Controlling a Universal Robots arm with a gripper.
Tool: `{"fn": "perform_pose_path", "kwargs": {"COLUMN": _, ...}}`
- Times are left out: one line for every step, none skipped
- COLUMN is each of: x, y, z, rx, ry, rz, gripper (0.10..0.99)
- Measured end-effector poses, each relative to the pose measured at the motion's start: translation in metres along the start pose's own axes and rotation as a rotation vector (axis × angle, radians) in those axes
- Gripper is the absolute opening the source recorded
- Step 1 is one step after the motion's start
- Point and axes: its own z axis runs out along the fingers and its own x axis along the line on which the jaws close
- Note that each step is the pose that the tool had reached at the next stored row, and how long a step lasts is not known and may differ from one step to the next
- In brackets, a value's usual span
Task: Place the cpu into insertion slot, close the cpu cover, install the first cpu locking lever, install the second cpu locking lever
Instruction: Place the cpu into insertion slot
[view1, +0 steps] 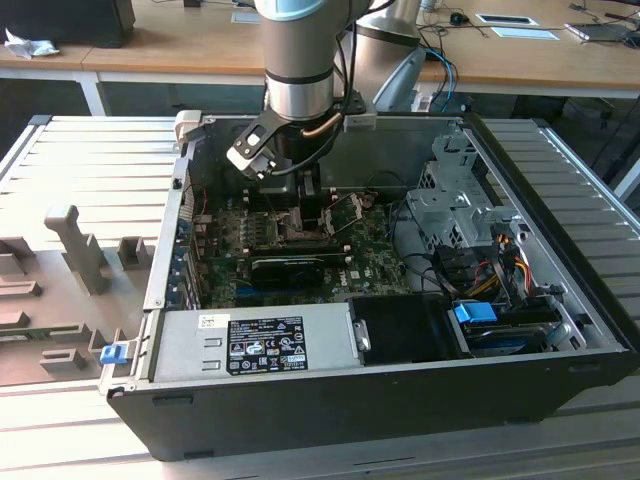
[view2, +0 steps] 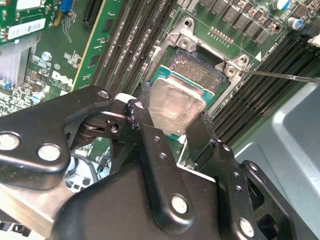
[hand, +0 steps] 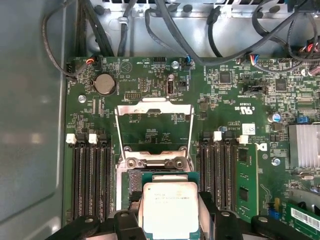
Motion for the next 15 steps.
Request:
{"fn": "perform_pose_path", "kwargs": {"x": 0.0003, "y": -0.0003, "z": 0.0012, "rx": 0.000, "ry": -0.0001, "rz": 0.000, "gripper": 0.529}}
{"fn": "perform_pose_path", "kwargs": {"x": 0.0005, "y": -0.0010, "z": 0.0029, "rx": 0.000, "ry": -0.0003, "rz": 0.000, "gripper": 0.529}}
{"fn": "perform_pose_path", "kwargs": {"x": 0.0006, "y": -0.0020, "z": 0.0044, "rx": 0.000, "ry": -0.0002, "rz": 0.000, "gripper": 0.529}}
{"fn": "perform_pose_path", "kwargs": {"x": 0.0007, "y": -0.0030, "z": 0.0048, "rx": 0.000, "ry": -0.0003, "rz": 0.000, "gripper": 0.529}}
{"fn": "perform_pose_path", "kwargs": {"x": 0.0011, "y": -0.0033, "z": 0.0050, "rx": 0.000, "ry": -0.0003, "rz": 0.000, "gripper": 0.529}}
{"fn": "perform_pose_path", "kwargs": {"x": 0.0022, "y": -0.0036, "z": 0.0055, "rx": 0.000, "ry": -0.0001, "rz": 0.000, "gripper": 0.529}}
{"fn": "perform_pose_path", "kwargs": {"x": 0.0041, "y": -0.0040, "z": 0.0069, "rx": 0.000, "ry": -0.0002, "rz": 0.000, "gripper": 0.529}}
{"fn": "perform_pose_path", "kwargs": {"x": 0.0048, "y": -0.0042, "z": 0.0082, "rx": 0.000, "ry": 0.0000, "rz": 0.000, "gripper": 0.529}}
{"fn": "perform_pose_path", "kwargs": {"x": 0.0058, "y": -0.0044, "z": 0.0102, "rx": 0.000, "ry": -0.0001, "rz": 0.000, "gripper": 0.529}}
{"fn": "perform_pose_path", "kwargs": {"x": 0.0065, "y": -0.0048, "z": 0.0129, "rx": 0.000, "ry": -0.0002, "rz": 0.000, "gripper": 0.529}}
{"fn": "perform_pose_path", "kwargs": {"x": 0.0068, "y": -0.0052, "z": 0.0146, "rx": 0.000, "ry": -0.0002, "rz": 0.000, "gripper": 0.529}}
{"fn": "perform_pose_path", "kwargs": {"x": 0.0069, "y": -0.0054, "z": 0.0165, "rx": 0.000, "ry": -0.0002, "rz": 0.000, "gripper": 0.529}}
{"fn": "perform_pose_path", "kwargs": {"x": 0.0070, "y": -0.0056, "z": 0.0178, "rx": 0.000, "ry": -0.0002, "rz": 0.001, "gripper": 0.529}}
{"fn": "perform_pose_path", "kwargs": {"x": 0.0072, "y": -0.0058, "z": 0.0191, "rx": 0.000, "ry": -0.0005, "rz": 0.003, "gripper": 0.529}}
{"fn": "perform_pose_path", "kwargs": {"x": 0.0073, "y": -0.0059, "z": 0.0197, "rx": 0.000, "ry": -0.0005, "rz": 0.004, "gripper": 0.529}}
